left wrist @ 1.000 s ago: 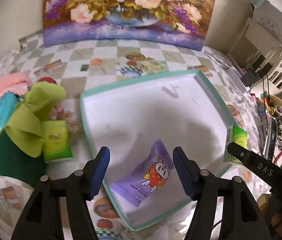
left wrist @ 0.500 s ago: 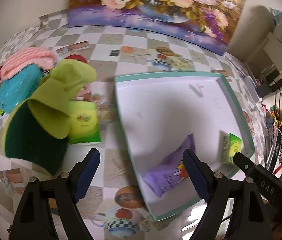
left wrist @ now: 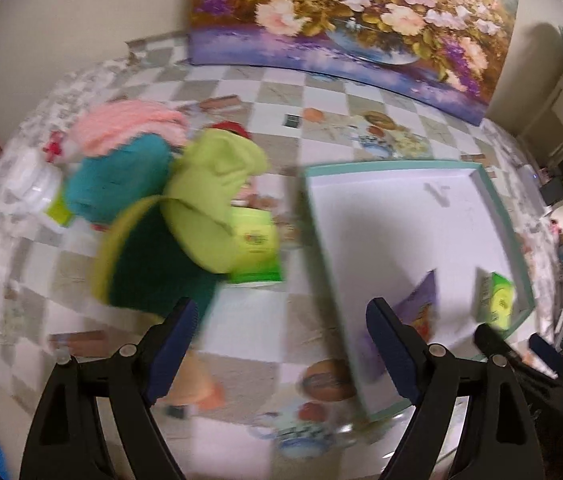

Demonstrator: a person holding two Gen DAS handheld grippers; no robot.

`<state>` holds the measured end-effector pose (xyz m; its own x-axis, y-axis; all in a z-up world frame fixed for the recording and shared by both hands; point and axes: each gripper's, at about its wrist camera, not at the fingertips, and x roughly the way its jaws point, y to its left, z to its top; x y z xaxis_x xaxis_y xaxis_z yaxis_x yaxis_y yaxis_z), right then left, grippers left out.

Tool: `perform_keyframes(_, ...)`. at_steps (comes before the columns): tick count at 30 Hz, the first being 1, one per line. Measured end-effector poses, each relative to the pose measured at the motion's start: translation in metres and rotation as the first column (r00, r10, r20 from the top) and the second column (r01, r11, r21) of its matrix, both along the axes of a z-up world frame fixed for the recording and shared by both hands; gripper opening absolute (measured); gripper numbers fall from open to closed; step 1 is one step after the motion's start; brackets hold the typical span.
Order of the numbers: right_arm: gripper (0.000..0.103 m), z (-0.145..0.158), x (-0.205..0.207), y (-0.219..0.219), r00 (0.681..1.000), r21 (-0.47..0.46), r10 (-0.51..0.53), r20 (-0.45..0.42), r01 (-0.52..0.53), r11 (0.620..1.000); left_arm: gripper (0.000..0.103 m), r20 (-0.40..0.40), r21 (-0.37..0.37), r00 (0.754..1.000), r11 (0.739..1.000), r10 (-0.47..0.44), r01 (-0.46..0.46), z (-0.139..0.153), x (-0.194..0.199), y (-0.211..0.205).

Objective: Organize soft objects
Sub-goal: 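Grasp the round beige puff with the right gripper while the left tool returns to the pile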

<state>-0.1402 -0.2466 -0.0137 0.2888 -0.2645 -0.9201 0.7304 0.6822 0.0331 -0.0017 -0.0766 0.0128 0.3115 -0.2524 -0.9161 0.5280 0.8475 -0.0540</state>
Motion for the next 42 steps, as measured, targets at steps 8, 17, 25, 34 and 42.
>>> perform_keyframes(8, 0.103, 0.004, 0.017, 0.027, 0.998, 0.003, 0.065, 0.015, -0.065, 0.998, 0.087, 0.045, -0.022, 0.992, 0.993, 0.118, -0.118, 0.021, 0.028, 0.052)
perform_keyframes(17, 0.103, 0.000, 0.047, 0.065, 0.987, 0.034, 0.159, 0.013, -0.159, 0.987, 0.087, -0.032, -0.033, 0.956, 0.955, 0.293, -0.294, 0.007, 0.060, 0.106)
perform_keyframes(25, 0.103, -0.010, 0.075, 0.106, 0.966, 0.065, 0.257, 0.008, -0.257, 0.964, 0.087, -0.088, -0.041, 0.930, 0.931, 0.358, -0.362, -0.005, 0.071, 0.124)
perform_keyframes(34, 0.103, -0.032, 0.104, 0.149, 0.930, 0.148, 0.367, 0.007, -0.364, 0.920, 0.087, -0.101, -0.064, 0.912, 0.912, 0.397, -0.404, -0.005, 0.072, 0.137)
perform_keyframes(42, 0.103, -0.046, 0.122, 0.178, 0.900, 0.163, 0.435, -0.025, -0.426, 0.890, 0.087, -0.138, -0.036, 0.879, 0.885, 0.456, -0.465, -0.018, 0.079, 0.153)
